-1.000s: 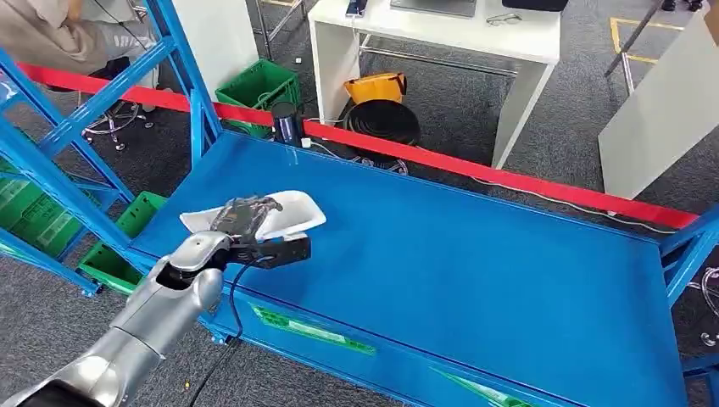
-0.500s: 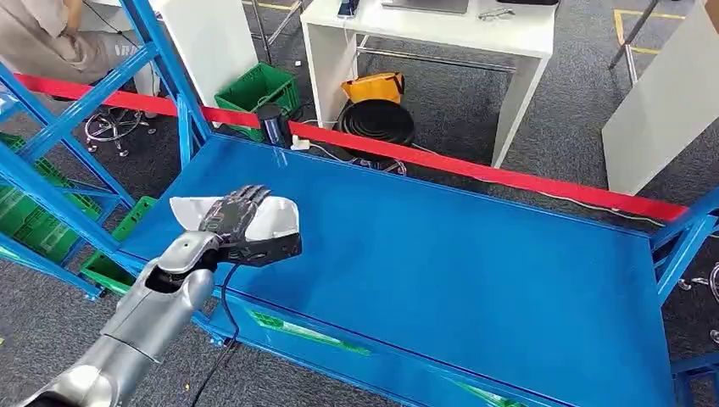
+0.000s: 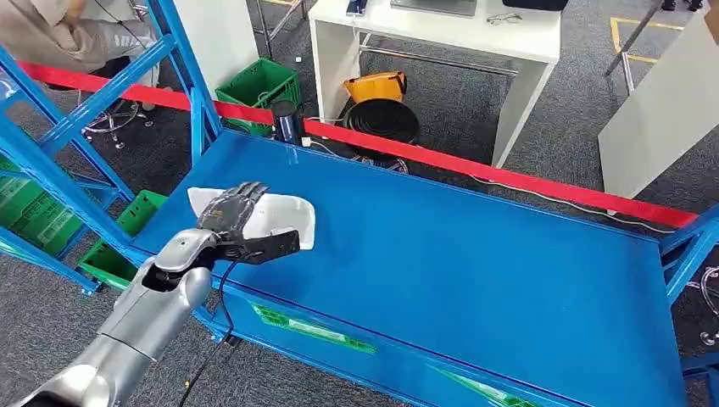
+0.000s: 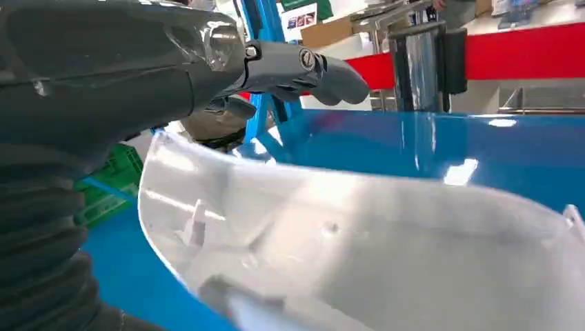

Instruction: Take the parts from the cabinet and place them on the table.

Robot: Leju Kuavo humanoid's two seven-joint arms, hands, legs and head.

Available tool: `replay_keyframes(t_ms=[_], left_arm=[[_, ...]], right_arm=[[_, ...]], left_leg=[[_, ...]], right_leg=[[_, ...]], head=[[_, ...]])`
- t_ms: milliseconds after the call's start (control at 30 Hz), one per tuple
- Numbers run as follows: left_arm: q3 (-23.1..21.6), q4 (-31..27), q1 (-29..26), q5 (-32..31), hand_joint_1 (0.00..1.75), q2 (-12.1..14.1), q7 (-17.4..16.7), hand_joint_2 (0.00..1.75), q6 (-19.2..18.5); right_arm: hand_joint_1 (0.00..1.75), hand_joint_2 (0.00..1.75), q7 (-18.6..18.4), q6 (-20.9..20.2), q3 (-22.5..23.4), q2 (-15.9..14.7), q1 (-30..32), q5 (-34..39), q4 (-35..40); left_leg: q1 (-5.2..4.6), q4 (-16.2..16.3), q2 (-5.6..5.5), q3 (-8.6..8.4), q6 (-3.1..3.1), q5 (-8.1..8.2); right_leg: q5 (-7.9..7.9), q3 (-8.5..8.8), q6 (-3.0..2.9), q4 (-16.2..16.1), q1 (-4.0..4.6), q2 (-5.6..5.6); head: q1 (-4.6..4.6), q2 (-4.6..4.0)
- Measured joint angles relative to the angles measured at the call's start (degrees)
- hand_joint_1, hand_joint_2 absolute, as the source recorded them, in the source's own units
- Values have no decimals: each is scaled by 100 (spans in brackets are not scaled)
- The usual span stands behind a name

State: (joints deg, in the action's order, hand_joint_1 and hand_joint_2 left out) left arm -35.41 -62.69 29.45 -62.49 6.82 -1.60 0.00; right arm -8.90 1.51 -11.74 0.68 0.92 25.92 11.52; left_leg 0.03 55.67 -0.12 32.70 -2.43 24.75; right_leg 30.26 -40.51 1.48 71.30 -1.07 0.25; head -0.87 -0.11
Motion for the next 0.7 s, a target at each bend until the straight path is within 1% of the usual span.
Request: replay_keyframes(t_ms=[33, 67, 100, 133, 200, 233, 267, 300, 333, 367, 400, 433, 467, 500, 533, 567, 600, 633, 667, 700], left_arm=[[2, 0, 2, -9, 0, -2, 2, 175, 2], [11, -2, 3, -35, 0, -7, 4, 175, 13], [18, -2, 5, -46, 0, -7, 9, 175, 20], [22, -2, 6, -55, 0, -4, 9, 175, 26], [24, -2, 4, -61, 0, -4, 11, 175, 42], [24, -2, 5, -70, 148, -4, 11, 175, 44], [39, -4, 6, -81, 152, -2, 13, 175, 48], [48, -4, 5, -90, 148, -7, 15, 175, 50], [63, -7, 15, -96, 150, -2, 15, 175, 57], [77, -7, 16, -101, 143, 0, 17, 175, 66], [81, -7, 3, -101, 140, 0, 17, 175, 66], [92, -7, -20, -101, 140, 4, 17, 175, 66], [111, -9, -44, -101, 136, 4, 17, 175, 66], [125, -15, -57, -101, 134, 4, 17, 175, 66], [135, -35, -56, -101, 129, 7, 19, 175, 66], [157, -63, -47, -101, 134, 9, 28, 175, 68], [173, -81, -35, -98, 133, 9, 41, 175, 72], [192, -85, -15, -94, 136, 11, 63, 175, 85], [201, -87, -8, -92, 140, 11, 74, 175, 92], [205, -87, -19, -92, 138, 9, 79, 175, 94]], right_arm=[[0, 0, 0, 0, 2, -2, -5, -2, 0], [0, 0, 0, 2, 7, -9, -7, -4, 0], [0, 0, 0, 4, 7, -9, -11, -4, 0], [0, 0, 0, 4, 7, -9, -11, -4, 0], [0, 0, 0, 4, 7, -7, 2, -6, -2], [0, 0, 0, 7, 7, -7, 3, -9, 0], [0, 0, 0, 9, 7, 0, -1, -9, 0], [0, 0, 0, 11, 9, -7, -5, -9, 0], [0, 0, 0, 11, 9, -11, -5, -11, 0], [0, 0, 0, 11, 9, -4, -3, -11, 0], [0, 0, 0, 11, 9, 0, 1, -11, 0], [0, 0, 0, 11, 9, 4, 4, -11, 0], [0, 0, 0, 11, 9, 6, 5, -11, 0], [0, 0, 0, 11, 11, 6, 3, -11, 0], [0, 0, 0, 11, 11, 6, 1, -11, 0], [0, 0, 0, 11, 13, 9, -2, -11, 0], [0, 0, 0, 11, 13, 11, -4, -11, 0], [0, 0, 0, 11, 15, 17, -10, -11, 0], [0, 0, 0, 11, 17, 13, -19, -11, 0], [0, 0, 0, 11, 20, 15, -10, -11, 0]], left_leg=[[2, 23, -6, 0, 18, 14], [3, 62, -11, 7, 41, 41], [-16, 102, -14, 32, 68, 65], [-47, 137, -18, 55, 97, 89], [-31, 130, -16, 54, 113, 79], [-21, 128, -16, 53, 129, 78], [-2, 163, -14, 86, 166, 125], [4, 303, -8, 145, 212, 236], [21, 619, -5, 275, 246, 430], [36, 1105, -3, 500, 280, 667], [45, 1550, -3, 714, 304, 849], [55, 1975, -2, 926, 317, 982], [61, 2064, 0, 980, 319, 940], [65, 1863, 2, 896, 309, 771], [67, 1472, 3, 716, 296, 541], [65, 818, 2, 391, 261, 222], [59, 378, -2, 164, 220, 40], [20, 181, -8, 55, 188, 126], [7, 140, -5, 53, 171, 120], [-8, 149, -4, 54, 164, 119]], right_leg=[[-208, 254, 57, -528, -5, -6], [-395, 530, 90, -1080, -13, -19], [-400, 628, 38, -1337, -8, -35], [-423, 656, -40, -1331, 3, -19], [-427, 654, -97, -1324, 38, -14], [-434, 655, -128, -1327, 45, -14], [-455, 678, -180, -1361, -40, -13], [-451, 685, -184, -1360, -29, -8], [-450, 689, -229, -1359, -28, -9], [-446, 687, -234, -1358, -27, -8], [-445, 684, -235, -1356, -26, -9], [-443, 683, -235, -1355, -24, -9], [-443, 689, -235, -1355, -25, -7], [-441, 696, -234, -1355, -26, -2], [-440, 704, -233, -1355, -26, 5], [-438, 721, -230, -1355, -24, 14], [-437, 727, -229, -1359, -22, 16], [-435, 705, -212, -1360, 17, 20], [-442, 675, -185, -1349, 22, 20], [-454, 663, -162, -1355, 14, 18]], head=[[0, 0], [0, 0], [4, 0], [-17, 0], [-11, 0], [-11, 0], [-9, 0], [-15, 0], [-31, 0], [-24, 0], [-28, 0], [-28, 0], [-26, 0], [-28, 0], [-31, 0], [-28, 0], [-28, 0], [-22, 0], [-24, 0], [-26, 0]])
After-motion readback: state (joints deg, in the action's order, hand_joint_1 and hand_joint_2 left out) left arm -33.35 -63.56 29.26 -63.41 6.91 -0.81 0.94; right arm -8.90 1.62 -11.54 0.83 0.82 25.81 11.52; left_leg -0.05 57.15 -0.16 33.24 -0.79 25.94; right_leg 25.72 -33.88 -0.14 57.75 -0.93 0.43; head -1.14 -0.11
